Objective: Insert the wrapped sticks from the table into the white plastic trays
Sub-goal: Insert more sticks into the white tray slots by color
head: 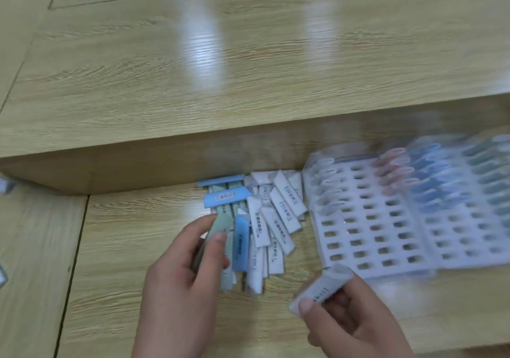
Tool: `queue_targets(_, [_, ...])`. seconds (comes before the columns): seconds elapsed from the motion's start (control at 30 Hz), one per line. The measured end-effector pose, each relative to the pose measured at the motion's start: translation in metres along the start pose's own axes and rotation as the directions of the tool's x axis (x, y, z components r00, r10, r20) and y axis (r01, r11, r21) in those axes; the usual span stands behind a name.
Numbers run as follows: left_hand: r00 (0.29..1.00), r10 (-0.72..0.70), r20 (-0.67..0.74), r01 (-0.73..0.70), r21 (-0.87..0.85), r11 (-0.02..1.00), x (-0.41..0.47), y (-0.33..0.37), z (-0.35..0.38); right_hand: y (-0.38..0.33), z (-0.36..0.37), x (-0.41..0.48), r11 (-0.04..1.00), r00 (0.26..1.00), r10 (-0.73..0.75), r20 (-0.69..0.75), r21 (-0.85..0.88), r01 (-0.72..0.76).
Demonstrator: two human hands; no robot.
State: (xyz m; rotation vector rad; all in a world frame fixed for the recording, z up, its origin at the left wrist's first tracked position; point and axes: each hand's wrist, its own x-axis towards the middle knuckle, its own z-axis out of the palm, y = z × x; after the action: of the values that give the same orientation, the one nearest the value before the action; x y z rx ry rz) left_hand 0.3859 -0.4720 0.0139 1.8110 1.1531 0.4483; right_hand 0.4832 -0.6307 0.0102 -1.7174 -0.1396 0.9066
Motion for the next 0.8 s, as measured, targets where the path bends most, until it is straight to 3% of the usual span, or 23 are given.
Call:
queue_targets(0.13, [0.973, 0.067, 0.222, -0.099, 0.137, 0.986, -0.009, 0.031, 0.021, -0.013, -0.032, 0.010, 0.999, 0.995, -0.043, -0.085, 0.019, 0.045])
queue_targets(0.27, [0.932, 0.056, 0.358, -0.103, 0.113, 0.988, -0.007, 0.055, 0.046, -0.018, -0.066, 0.023, 0.993, 0.985, -0.116, -0.129, 0.021, 0.120])
queue_targets(0.47, [0.964, 0.121, 0.235, -0.135, 0.042, 0.990, -0.004, 0.059, 0.066, -0.018, -0.094, 0.045, 0.963, 0.942, -0.268, -0.200, -0.029, 0.268])
queue_targets(0.57, [0.981, 0.085, 0.176, -0.083, -0.019, 0.996, -0.005, 0.058, 0.070, -0.016, -0.101, 0.057, 0.945, 0.923, -0.327, -0.203, -0.089, 0.316])
queue_targets(0.67, [0.993, 0.028, 0.116, -0.014, -0.125, 0.992, -0.006, 0.056, 0.070, -0.016, -0.101, 0.066, 0.913, 0.900, -0.398, -0.178, -0.169, 0.370])
queue_targets(0.8, [0.999, 0.036, 0.040, -0.030, -0.141, 0.990, -0.009, 0.054, 0.065, -0.016, -0.089, 0.072, 0.889, 0.899, -0.433, -0.067, -0.195, 0.413])
